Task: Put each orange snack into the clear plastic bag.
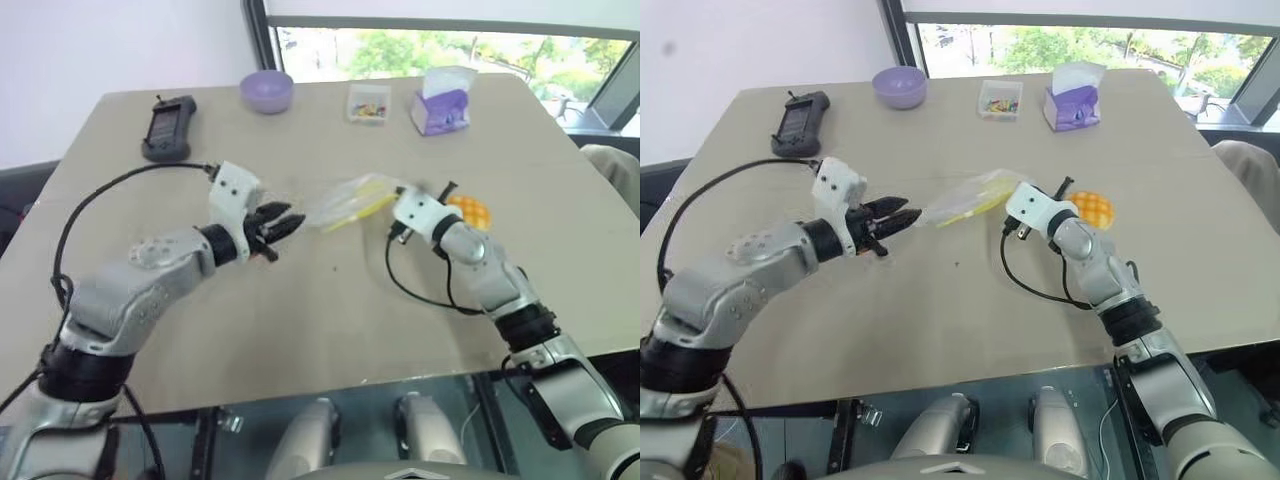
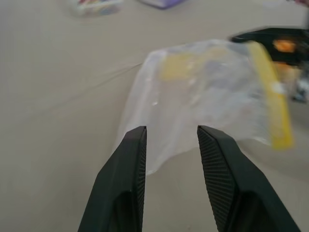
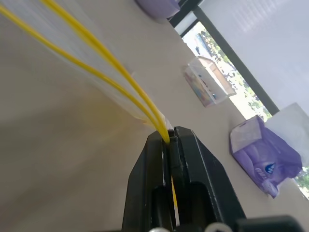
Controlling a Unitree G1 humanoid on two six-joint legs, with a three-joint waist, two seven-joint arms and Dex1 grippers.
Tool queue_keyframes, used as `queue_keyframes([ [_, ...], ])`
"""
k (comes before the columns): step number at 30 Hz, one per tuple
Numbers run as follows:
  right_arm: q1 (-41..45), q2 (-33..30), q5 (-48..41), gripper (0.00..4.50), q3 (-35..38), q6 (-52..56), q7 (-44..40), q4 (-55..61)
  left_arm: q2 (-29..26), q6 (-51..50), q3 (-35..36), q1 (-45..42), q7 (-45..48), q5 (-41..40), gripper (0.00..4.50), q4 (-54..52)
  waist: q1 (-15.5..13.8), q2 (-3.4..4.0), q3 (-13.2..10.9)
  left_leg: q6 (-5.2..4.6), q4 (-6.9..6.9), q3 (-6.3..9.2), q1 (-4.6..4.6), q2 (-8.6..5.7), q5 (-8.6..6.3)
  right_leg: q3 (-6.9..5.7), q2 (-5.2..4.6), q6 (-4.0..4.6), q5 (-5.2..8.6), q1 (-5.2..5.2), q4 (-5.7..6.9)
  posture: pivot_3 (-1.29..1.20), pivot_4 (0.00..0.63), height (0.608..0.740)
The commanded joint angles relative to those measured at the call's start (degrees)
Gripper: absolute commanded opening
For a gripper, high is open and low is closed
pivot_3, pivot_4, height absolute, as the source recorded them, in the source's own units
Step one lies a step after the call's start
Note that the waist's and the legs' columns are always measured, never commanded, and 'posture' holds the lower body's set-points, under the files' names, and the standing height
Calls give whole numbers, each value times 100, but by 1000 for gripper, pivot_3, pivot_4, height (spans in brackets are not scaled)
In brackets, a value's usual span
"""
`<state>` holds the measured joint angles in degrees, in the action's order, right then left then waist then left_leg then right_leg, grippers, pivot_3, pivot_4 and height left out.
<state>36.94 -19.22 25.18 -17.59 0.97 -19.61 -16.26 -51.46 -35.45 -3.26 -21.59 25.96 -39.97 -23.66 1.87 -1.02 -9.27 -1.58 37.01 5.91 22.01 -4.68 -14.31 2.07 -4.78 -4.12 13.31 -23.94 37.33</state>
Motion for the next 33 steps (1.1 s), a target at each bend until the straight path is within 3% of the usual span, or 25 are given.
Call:
queue_keyframes([
  [1, 201, -6, -26, 0, 11, -39, -75, 131, -196, 403, -104, 62, 450, 629, 1801, -467, 5, 0, 0, -1, 0, 1, 0, 0, 0, -1, 0, 0, 0, 0, -1, 0, 150, 740],
  [13, 332, 54, -49, 0, 15, 83, -285, 278, 407, 287, -1011, -411, 509, 2380, 1801, -593, 27, 0, -2, -3, -2, 1, 1, 0, -1, -2, 2, -2, -1, 0, -3, 0, 150, 740],
  [18, 318, 82, -35, 0, -1, 168, -316, 364, 693, 1, -1004, -518, 562, 2582, 1801, -588, 48, 0, -2, -3, -2, 1, 1, 1, -1, -2, 2, -2, -1, -2, -2, 0, 150, 740],
  [33, 211, 296, 283, 0, -52, 822, -160, 714, 628, -1029, -932, -851, 1031, 2759, 1801, -742, 41, -1, -2, -3, 0, 3, 2, 1, -1, -3, 3, -2, 0, -4, 3, 0, 150, 740],
])
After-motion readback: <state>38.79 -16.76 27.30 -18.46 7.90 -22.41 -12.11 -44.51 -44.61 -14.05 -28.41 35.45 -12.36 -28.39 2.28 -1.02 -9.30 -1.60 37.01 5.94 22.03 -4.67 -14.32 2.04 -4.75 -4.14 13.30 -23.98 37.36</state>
